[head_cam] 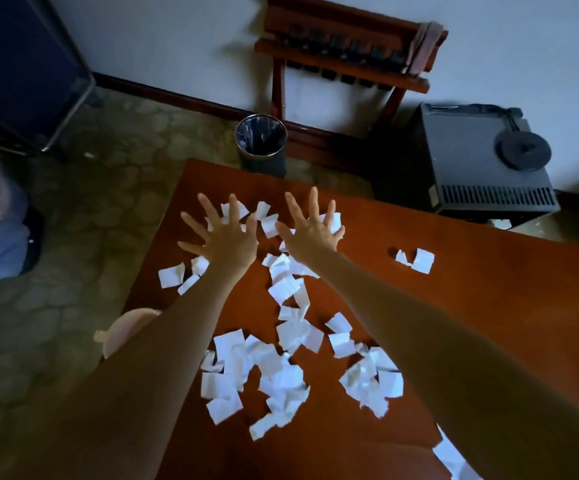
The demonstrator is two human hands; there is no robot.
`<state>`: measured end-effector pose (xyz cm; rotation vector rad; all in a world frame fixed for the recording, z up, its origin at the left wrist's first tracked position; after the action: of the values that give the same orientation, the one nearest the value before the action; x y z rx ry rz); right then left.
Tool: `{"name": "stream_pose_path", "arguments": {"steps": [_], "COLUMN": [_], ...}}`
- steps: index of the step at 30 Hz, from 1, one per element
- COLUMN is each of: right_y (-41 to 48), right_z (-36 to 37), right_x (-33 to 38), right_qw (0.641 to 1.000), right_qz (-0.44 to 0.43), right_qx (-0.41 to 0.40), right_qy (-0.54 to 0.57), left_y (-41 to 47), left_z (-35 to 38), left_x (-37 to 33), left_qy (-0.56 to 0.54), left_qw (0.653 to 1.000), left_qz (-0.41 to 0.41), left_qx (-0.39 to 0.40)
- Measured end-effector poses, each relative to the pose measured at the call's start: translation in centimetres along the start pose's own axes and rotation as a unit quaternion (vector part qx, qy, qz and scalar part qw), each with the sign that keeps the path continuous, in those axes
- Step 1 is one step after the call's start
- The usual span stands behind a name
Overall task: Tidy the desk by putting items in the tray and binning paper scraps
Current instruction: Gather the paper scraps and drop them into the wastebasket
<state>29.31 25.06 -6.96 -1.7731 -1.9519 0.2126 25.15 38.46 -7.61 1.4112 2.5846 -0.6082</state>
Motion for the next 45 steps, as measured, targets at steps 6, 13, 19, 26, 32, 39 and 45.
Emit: {"name": "stream_pose_path", "arguments": {"steps": [6, 13, 19, 26, 32, 39, 45], "right_y": [1.5, -2.1, -8.3, -10.3, -9.3, -9.5, -11.6], "right_z": [2.3, 4.1, 5.5, 3.5, 5.0, 6.5, 7.1], "right_x": [1.0, -0.7, -5.1, -4.4, -1.8, -2.7, -4.7], "right_qw": [0.995, 0.982, 0.983, 0.988, 0.994, 0.988, 0.979], "right_qz": [-0.062, -0.121, -0.124, -0.099, -0.092, -0.114, -0.163], "right_qx": [0.02, 0.025, 0.012, -0.12, -0.007, 0.004, 0.023], "right_qy": [-0.071, -0.14, -0.133, -0.005, -0.056, -0.1, -0.118], "left_y": [0.7, -3.5, -11.0, -11.8, -6.5, -7.0, -12.4], "left_z": [2.5, 4.3, 6.7, 2.0, 1.6, 3.3, 5.2], "left_x": [0.4, 0.7, 0.2, 0.5, 4.2, 4.8, 3.9], "left_qy": [-0.005, 0.008, -0.012, -0.09, -0.07, -0.025, -0.016], "left_qw": [1.0, 0.997, 0.994, 0.987, 0.991, 0.998, 0.987], "left_qz": [-0.007, 0.078, 0.103, 0.05, -0.106, -0.053, 0.155], "left_qx": [0.019, -0.008, 0.042, -0.125, -0.049, 0.013, -0.026]}}
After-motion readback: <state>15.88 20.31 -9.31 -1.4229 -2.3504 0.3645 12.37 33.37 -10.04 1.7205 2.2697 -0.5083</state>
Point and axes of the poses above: each hand's wrist, its own y-axis towards the middle knuckle, its own z-axis out of the palm, x = y × z, the point moved 4 cm from there along y, towards the middle knuckle, and after that the axes turned 4 degrees about z, right-handed, at the moved point
